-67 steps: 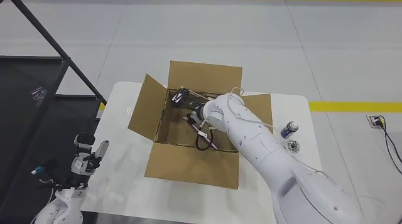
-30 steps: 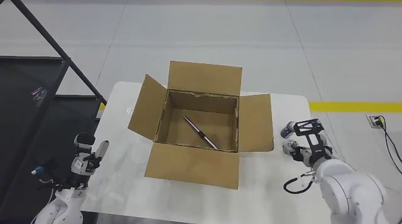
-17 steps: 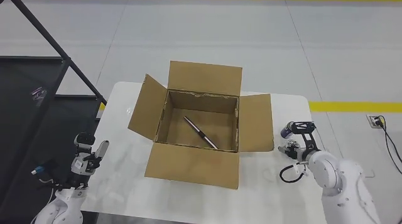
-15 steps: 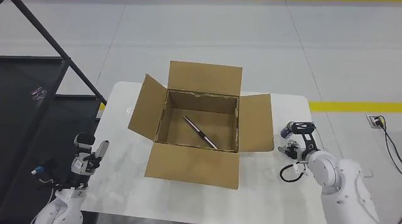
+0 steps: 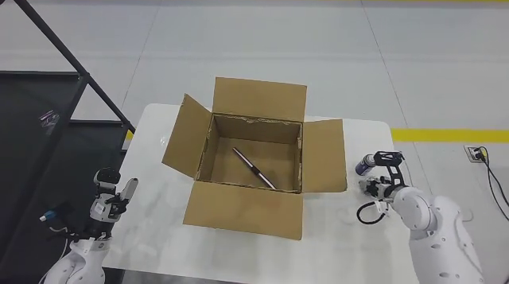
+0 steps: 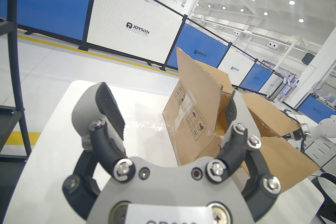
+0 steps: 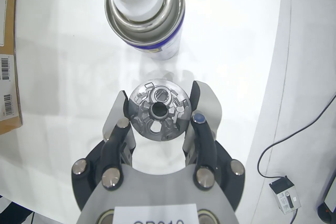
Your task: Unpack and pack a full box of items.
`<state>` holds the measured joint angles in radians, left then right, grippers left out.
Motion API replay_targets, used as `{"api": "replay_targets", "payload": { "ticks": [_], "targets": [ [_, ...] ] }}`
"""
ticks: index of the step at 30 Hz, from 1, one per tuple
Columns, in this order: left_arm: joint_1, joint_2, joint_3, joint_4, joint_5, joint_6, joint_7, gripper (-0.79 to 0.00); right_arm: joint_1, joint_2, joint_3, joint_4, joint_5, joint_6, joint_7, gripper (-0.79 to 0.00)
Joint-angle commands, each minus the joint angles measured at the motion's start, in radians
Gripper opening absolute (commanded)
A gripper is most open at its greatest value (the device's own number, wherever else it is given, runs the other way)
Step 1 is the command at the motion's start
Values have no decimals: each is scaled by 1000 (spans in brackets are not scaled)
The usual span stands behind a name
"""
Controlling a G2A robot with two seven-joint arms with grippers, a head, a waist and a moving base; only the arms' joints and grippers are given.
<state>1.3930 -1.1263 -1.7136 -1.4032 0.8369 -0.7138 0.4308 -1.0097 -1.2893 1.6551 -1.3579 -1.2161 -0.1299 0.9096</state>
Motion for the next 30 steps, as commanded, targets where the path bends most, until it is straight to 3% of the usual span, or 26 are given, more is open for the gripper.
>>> {"api": "replay_targets", "payload": {
  "ticks": [1,5,10,14,17,22,30],
  "targets": [
    [0,0,0,0,0,0,0,0,-13,3,12,-37,2,14,2,-785],
    [0,0,0,0,0,0,0,0,-49,9,46,-180,6,68,4,-785],
    [0,0,0,0,0,0,0,0,-114,8,35,-497,-17,153,-17,-785],
    [0,0,0,0,0,0,0,0,-107,6,-52,-682,-70,164,-19,-785],
    [0,0,0,0,0,0,0,0,-45,1,-162,-719,-120,157,-8,-785],
    [0,0,0,0,0,0,0,0,131,-20,-388,-597,-86,87,0,-785],
    [0,0,0,0,0,0,0,0,425,-98,-718,-118,28,87,-2,-785]
  ]
}}
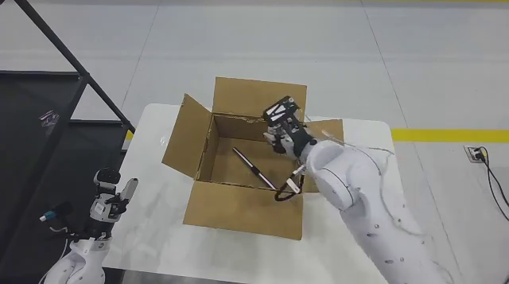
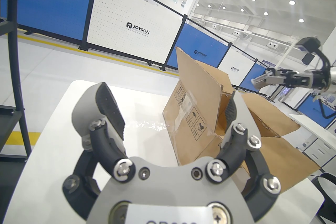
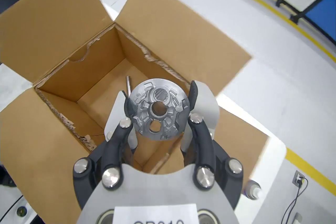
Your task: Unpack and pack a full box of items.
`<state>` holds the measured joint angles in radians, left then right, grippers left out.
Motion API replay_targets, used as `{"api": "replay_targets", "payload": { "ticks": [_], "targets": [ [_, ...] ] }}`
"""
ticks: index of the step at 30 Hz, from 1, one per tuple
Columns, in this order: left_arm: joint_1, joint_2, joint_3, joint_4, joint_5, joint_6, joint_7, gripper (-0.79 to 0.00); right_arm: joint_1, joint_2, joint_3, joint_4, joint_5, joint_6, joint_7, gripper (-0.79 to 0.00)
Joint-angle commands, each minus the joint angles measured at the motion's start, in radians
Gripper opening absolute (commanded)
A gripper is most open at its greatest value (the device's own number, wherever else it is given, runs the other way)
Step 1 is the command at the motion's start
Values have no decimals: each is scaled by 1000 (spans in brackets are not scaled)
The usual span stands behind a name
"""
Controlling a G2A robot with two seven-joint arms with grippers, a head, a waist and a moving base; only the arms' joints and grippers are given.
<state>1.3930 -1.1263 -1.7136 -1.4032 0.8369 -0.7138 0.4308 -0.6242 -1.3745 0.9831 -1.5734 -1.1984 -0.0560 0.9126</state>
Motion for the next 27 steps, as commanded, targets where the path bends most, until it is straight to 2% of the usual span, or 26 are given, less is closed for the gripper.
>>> {"api": "replay_targets", "payload": {
  "ticks": [1,5,9,15,17,20,27],
  "targets": [
    [0,0,0,0,0,0,0,0,62,-28,-78,162,69,16,-29,-785],
    [0,0,0,0,0,0,0,0,153,-89,-195,438,161,39,-104,-785],
    [0,0,0,0,0,0,0,0,236,-153,-292,671,163,108,-153,-785],
    [0,0,0,0,0,0,0,0,302,-229,-342,870,240,121,-226,-785],
    [0,0,0,0,0,0,0,0,317,-247,-348,917,261,106,-241,-603],
    [0,0,0,0,0,0,0,0,338,-271,-358,972,272,96,-259,-446],
    [0,0,0,0,0,0,0,0,369,-310,-369,1055,279,80,-285,-406]
  ]
}}
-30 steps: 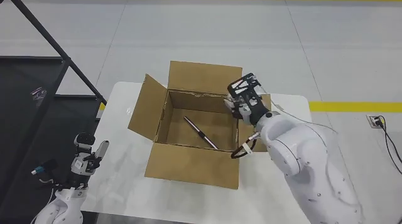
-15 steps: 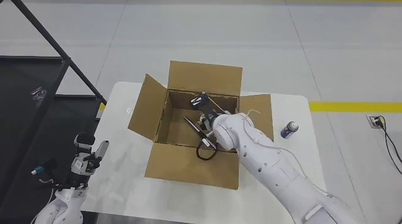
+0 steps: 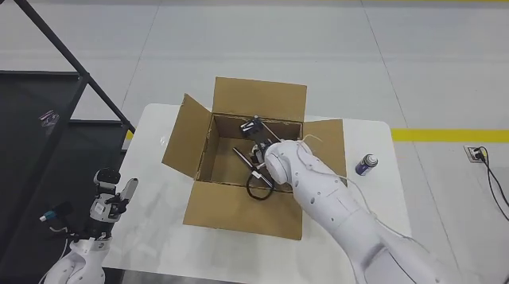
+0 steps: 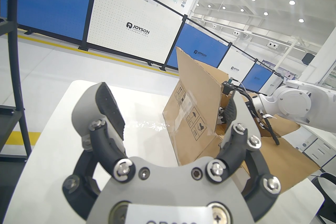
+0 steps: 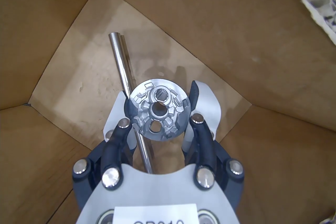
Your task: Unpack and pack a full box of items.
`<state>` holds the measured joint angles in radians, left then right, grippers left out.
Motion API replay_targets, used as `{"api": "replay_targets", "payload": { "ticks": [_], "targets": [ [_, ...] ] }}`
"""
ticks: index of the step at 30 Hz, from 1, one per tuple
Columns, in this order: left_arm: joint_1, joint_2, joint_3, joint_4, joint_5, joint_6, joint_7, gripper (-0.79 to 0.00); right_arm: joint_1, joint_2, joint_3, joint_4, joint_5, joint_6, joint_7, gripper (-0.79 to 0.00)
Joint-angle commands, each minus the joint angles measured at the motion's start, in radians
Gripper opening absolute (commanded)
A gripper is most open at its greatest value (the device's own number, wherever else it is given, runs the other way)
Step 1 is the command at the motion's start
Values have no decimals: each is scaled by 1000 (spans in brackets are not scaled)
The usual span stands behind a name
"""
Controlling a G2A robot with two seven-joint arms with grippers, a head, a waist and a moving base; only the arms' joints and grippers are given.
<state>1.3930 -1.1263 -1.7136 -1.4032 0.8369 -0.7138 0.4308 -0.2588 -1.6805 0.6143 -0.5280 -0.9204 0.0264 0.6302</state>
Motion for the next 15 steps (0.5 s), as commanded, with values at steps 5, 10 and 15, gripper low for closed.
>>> {"api": "replay_targets", "payload": {
  "ticks": [5,10,15],
  "targets": [
    [0,0,0,0,0,0,0,0,19,-19,2,37,-3,-21,-17,-403],
    [0,0,0,0,0,0,0,0,27,-29,3,45,-17,-30,-17,-215],
    [0,0,0,0,0,0,0,0,31,-34,9,48,-31,-30,-14,-139]
  ]
}}
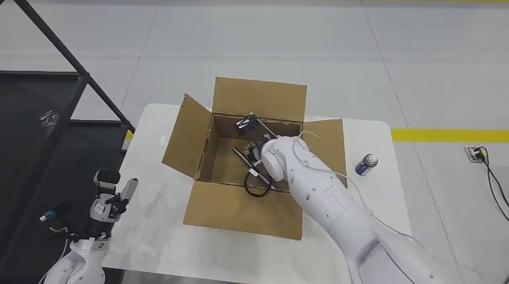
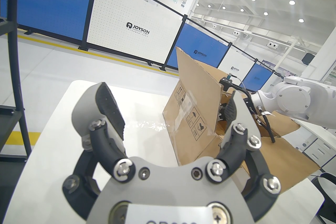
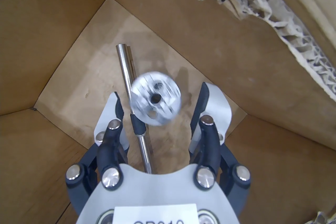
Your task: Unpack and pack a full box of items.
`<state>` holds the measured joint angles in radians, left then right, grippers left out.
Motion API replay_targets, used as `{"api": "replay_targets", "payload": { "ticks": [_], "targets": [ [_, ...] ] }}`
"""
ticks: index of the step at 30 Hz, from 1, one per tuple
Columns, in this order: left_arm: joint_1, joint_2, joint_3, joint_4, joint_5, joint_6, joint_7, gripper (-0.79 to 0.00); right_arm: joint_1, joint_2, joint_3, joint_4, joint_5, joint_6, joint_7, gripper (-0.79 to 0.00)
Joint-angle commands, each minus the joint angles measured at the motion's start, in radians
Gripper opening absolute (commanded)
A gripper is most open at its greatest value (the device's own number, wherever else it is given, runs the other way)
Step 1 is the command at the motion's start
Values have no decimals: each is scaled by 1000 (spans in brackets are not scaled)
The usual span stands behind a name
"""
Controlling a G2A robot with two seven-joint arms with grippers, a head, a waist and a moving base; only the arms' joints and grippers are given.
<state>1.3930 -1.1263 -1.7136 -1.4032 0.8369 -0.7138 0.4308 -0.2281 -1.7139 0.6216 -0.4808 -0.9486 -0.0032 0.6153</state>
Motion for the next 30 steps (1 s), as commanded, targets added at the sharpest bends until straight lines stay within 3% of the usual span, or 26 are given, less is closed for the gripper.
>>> {"api": "replay_targets", "payload": {
  "ticks": [1,9,15,19,24,30],
  "targets": [
    [0,0,0,0,0,0,0,0,1,-1,3,1,-5,-1,2,-102],
    [0,0,0,0,0,0,0,0,3,13,34,-52,-34,-13,-23,-95],
    [0,0,0,0,0,0,0,0,-34,65,84,-225,-104,-84,13,-37],
    [0,0,0,0,0,0,0,0,-127,135,178,-473,-179,-136,83,-18],
    [0,0,0,0,0,0,0,0,-377,237,397,-945,-328,-155,223,0],
    [0,0,0,0,0,0,0,0,-647,299,625,-1360,-482,-145,335,0]
  ]
}}
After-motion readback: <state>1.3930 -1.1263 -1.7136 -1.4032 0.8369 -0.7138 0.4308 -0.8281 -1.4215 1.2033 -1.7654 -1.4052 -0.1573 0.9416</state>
